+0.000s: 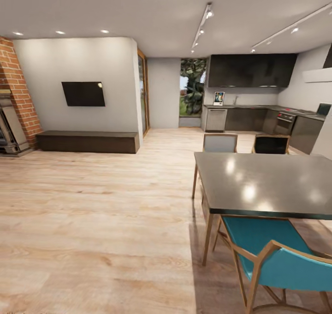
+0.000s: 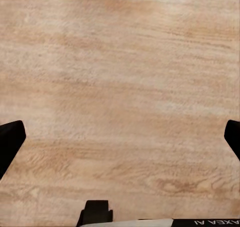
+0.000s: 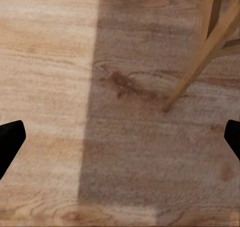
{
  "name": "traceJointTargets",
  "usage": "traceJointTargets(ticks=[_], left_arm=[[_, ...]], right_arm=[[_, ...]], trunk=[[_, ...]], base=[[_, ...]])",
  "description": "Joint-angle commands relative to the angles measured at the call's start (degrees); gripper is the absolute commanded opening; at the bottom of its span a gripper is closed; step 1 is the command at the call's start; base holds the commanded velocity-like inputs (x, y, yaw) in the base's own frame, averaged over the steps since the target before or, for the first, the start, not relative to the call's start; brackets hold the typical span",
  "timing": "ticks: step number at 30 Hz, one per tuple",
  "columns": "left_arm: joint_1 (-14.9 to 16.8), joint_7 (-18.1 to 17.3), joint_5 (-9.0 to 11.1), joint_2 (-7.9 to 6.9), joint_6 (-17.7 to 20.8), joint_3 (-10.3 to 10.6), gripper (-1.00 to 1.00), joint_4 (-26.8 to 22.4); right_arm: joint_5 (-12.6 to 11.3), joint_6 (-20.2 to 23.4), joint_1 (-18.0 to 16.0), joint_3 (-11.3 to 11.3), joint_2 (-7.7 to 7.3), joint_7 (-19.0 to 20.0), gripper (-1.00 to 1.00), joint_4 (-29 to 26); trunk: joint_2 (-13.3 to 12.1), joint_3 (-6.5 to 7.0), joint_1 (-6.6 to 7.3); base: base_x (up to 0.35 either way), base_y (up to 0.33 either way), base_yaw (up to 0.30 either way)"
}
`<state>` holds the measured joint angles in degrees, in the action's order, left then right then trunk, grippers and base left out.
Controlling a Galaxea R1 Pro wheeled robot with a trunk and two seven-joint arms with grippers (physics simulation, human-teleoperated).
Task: Pick up the poster from the kitchen countertop and hang it on one of the wall nails in the kitchen.
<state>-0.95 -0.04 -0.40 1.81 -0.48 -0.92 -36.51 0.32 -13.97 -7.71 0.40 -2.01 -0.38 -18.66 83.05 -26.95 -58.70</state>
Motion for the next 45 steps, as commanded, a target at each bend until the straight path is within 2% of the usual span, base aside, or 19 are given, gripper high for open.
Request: traceJointTargets(ticks=[1,9,11,18,35,45], left_arm=[[-0.01,0.00,-0.04,0.03,-0.05,-0.10,1.00,-0.05],[-0.01,-0.03,-0.04,0.03,-0.05,-0.09,1.00,-0.05],[-0.01,-0.04,-0.04,0.03,-0.05,-0.09,1.00,-0.05],[-0.01,-0.04,-0.04,0.03,-0.05,-0.09,1.00,-0.05],[-0.01,-0.05,-0.04,-0.05,-0.14,-0.13,1.00,-0.05],[-0.01,-0.05,-0.04,-0.07,-0.14,-0.13,1.00,-0.05]], right_arm=[[0.03,-0.18,-0.03,0.04,-0.01,-0.04,1.00,0.03],[0.03,0.02,0.06,0.02,-0.12,0.09,1.00,0.05],[0.25,0.05,0.12,0.03,-0.61,0.15,1.00,0.04],[1.08,0.01,0.15,0.10,-0.94,0.13,1.00,0.10],[1.12,-0.14,0.15,0.04,-0.98,0.11,1.00,0.07],[1.17,-0.02,0.15,0.04,-0.98,0.11,1.00,0.11]], trunk=[[0.03,-0.04,-0.03],[0.03,-0.04,-0.03],[0.03,-0.04,-0.03],[0.03,-0.04,-0.03],[0.03,-0.04,-0.03],[0.03,-0.04,-0.03]], base=[[0.243,0.281,0.276],[0.243,0.280,0.103],[0.243,0.280,0.011],[0.243,0.280,0.004],[0.260,0.258,0.000],[0.315,0.149,-0.059]])
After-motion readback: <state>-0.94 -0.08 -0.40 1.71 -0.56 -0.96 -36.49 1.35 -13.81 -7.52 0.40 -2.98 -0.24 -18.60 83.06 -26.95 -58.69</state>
